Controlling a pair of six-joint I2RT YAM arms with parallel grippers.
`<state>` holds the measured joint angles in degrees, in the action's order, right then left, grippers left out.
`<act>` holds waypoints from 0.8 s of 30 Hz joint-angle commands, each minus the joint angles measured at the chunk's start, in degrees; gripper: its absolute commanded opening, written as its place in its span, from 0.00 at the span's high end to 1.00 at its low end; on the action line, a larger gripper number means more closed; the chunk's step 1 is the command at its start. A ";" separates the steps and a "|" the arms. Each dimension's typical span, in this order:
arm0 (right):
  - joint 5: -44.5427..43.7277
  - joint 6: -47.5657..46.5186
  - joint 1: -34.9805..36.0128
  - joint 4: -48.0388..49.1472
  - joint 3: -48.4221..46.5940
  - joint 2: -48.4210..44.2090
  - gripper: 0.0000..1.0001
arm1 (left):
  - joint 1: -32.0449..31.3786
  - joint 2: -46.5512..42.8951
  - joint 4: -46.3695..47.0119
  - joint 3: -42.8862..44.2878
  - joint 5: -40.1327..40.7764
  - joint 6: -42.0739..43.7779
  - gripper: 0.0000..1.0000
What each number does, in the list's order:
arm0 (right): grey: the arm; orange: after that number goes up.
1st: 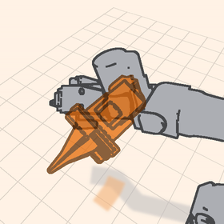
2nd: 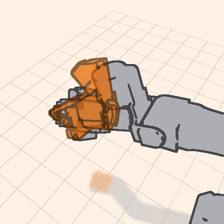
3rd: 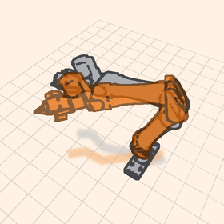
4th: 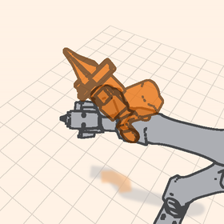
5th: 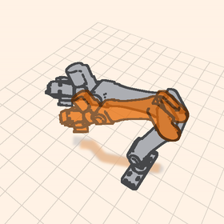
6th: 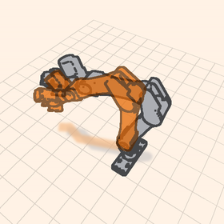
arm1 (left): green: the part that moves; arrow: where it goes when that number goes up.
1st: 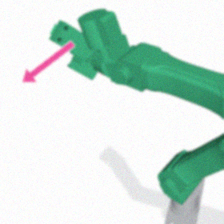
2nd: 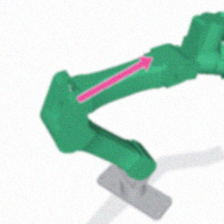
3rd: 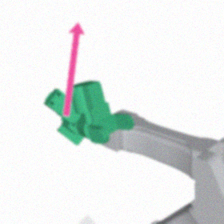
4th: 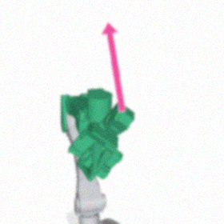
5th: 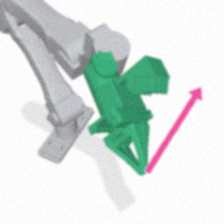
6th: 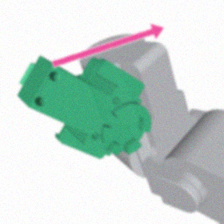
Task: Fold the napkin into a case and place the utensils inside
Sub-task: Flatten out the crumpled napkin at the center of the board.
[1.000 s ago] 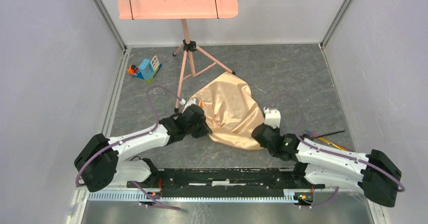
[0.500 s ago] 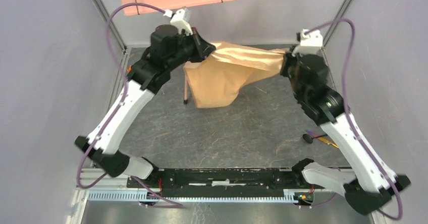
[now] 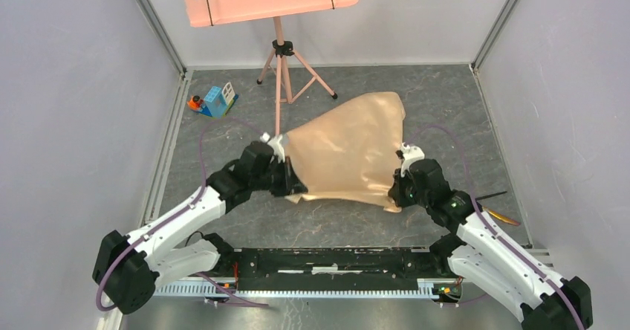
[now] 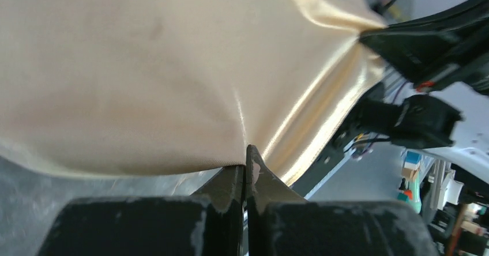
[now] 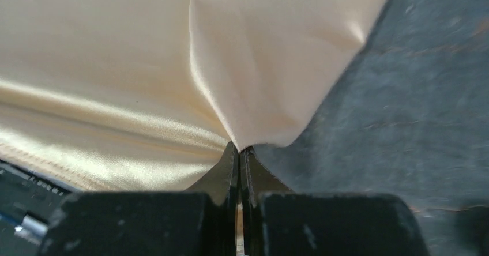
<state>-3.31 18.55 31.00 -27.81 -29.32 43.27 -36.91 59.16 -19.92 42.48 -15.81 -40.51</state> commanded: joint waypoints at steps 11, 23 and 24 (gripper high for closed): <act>26.04 5.41 1.42 5.63 10.97 3.72 0.91 | -0.18 -10.18 3.93 -18.92 5.39 -13.52 0.98; -14.52 3.01 -7.02 9.92 -6.81 13.41 0.06 | -0.53 -10.11 7.88 -19.21 -1.36 -15.09 0.96; -15.08 2.86 -8.59 11.44 -8.29 16.18 0.05 | -0.73 -9.74 7.47 -18.73 -2.13 -14.68 0.95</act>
<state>-3.11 21.63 28.03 -23.57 -31.48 51.88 -37.32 48.21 -15.51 21.67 -12.82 -53.82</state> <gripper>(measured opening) 0.930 0.040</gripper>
